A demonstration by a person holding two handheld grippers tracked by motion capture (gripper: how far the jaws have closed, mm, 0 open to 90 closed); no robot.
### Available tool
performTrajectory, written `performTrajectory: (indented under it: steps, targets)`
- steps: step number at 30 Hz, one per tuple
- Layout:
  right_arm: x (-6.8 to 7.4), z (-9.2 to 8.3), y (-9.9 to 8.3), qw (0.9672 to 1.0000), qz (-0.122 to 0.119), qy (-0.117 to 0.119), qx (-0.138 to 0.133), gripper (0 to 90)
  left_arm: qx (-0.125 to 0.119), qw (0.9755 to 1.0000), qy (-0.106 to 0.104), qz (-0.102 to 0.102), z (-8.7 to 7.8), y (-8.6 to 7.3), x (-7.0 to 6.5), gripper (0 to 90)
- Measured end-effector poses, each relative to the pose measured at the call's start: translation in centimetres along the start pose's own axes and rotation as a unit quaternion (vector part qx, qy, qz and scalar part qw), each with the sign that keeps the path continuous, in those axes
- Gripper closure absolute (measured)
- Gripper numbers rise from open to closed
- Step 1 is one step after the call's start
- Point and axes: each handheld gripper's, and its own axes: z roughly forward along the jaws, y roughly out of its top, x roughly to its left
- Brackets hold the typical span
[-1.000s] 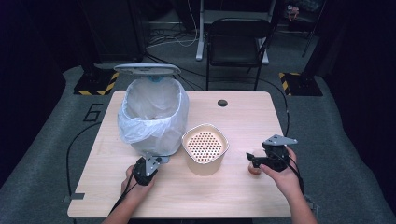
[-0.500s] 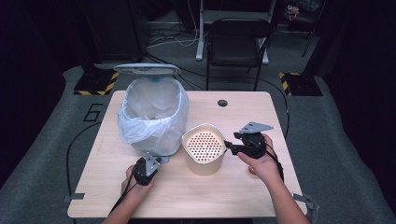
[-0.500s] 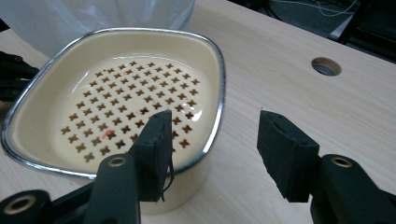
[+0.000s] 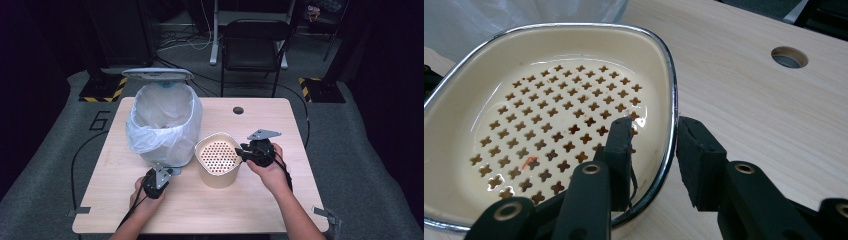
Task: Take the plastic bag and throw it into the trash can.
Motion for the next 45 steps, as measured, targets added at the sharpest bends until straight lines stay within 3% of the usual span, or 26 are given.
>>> performTrajectory:
  steps: [6,8,14,23,34,35,38,40,45]
  targets:
    - [0.0,0.8,0.0,0.9997,-0.011,-0.013,0.019,73.2,0.0,1.0,0.0,0.0,0.0,0.0,0.0,90.0]
    - [-0.1,0.8,-0.1,0.9998,-0.002,-0.007,0.016,73.7,0.0,1.0,0.0,0.0,0.0,0.0,0.0,90.0]
    - [-0.2,0.4,-0.1,0.9997,-0.012,0.0,0.021,81.1,0.0,1.0,0.0,0.0,0.0,0.0,0.0,90.0]
    - [0.2,-1.4,-1.5,0.9992,-0.021,0.026,0.021,82.3,0.0,1.0,0.0,0.0,0.0,0.0,0.0,90.0]
    - [0.4,-4.1,-3.5,0.9988,-0.03,0.036,0.017,82.2,0.0,1.0,-0.002,-0.002,0.0,0.0,0.0,90.0]
    - [0.4,-4.3,-3.6,0.9988,-0.028,0.037,0.016,80.4,0.003,1.0,-0.003,0.001,0.0,0.0,0.1,90.0]
    - [0.2,-5.1,-3.5,0.9992,-0.012,0.038,-0.003,60.6,0.001,1.0,-0.001,0.0,0.0,0.0,0.1,90.0]
    - [0.1,-5.9,-3.4,0.9991,-0.004,0.037,-0.021,56.4,0.001,1.0,-0.001,0.001,0.0,0.0,0.1,90.0]
    - [-0.7,-7.3,-4.0,0.9989,-0.001,0.001,-0.048,41.5,0.004,1.0,-0.004,0.001,-0.1,0.0,0.1,90.0]
